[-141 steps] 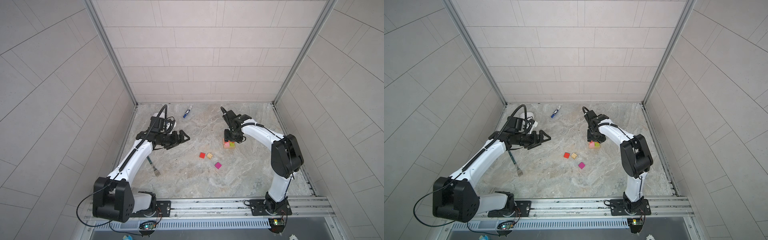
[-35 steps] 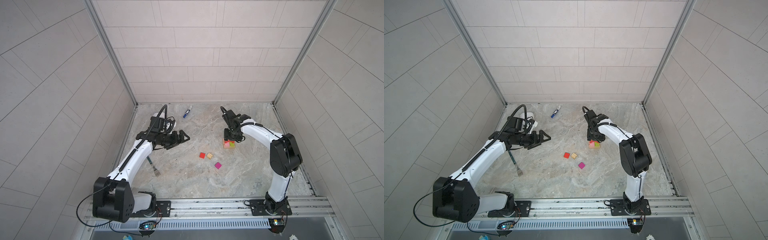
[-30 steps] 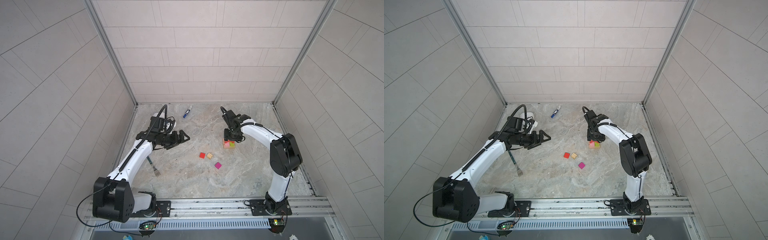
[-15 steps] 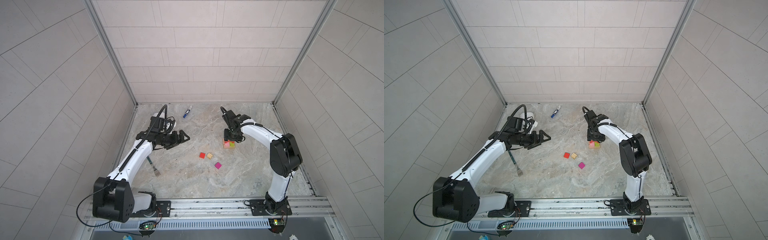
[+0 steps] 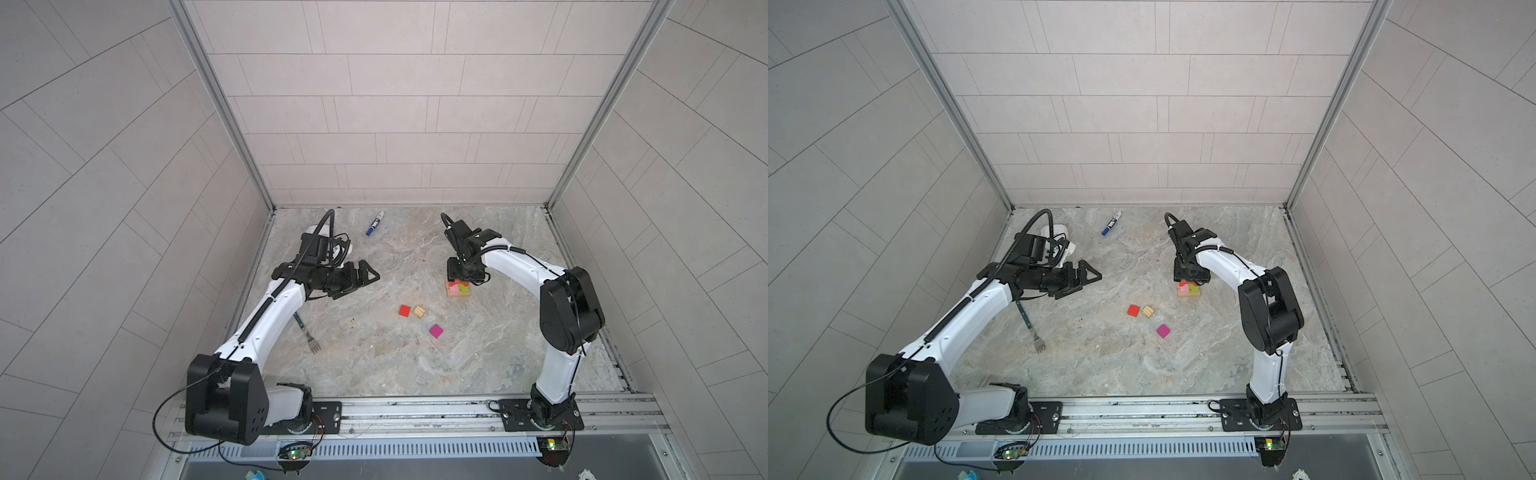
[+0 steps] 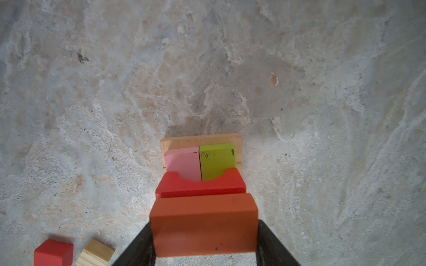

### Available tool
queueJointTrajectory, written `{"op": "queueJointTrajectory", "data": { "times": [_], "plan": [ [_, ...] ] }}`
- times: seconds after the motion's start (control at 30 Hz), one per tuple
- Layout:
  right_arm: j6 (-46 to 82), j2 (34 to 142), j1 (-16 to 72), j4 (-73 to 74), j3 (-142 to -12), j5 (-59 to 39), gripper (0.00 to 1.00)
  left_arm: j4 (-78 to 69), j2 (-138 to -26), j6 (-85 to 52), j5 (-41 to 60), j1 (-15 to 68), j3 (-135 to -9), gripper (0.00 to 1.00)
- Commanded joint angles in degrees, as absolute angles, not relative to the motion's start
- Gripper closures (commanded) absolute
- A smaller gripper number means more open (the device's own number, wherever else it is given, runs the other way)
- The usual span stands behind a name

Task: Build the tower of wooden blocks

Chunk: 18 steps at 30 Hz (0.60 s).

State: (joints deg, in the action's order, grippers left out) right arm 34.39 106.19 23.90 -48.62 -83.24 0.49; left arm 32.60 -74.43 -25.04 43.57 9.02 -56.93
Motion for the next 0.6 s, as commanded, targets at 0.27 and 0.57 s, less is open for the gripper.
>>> {"op": "queueJointTrajectory", "data": {
  "times": [0.27, 0.57],
  "plan": [
    [34.5, 106.8, 24.3, -49.3, -84.2, 1.3, 0.35, 31.9, -73.0, -24.8, 43.6, 8.7, -56.3, 0.01],
    [34.1, 107.0, 24.3, -49.5, -84.7, 1.4, 0.35, 31.9, -73.2, -24.9, 43.7, 8.8, -56.3, 0.01]
  ]
}}
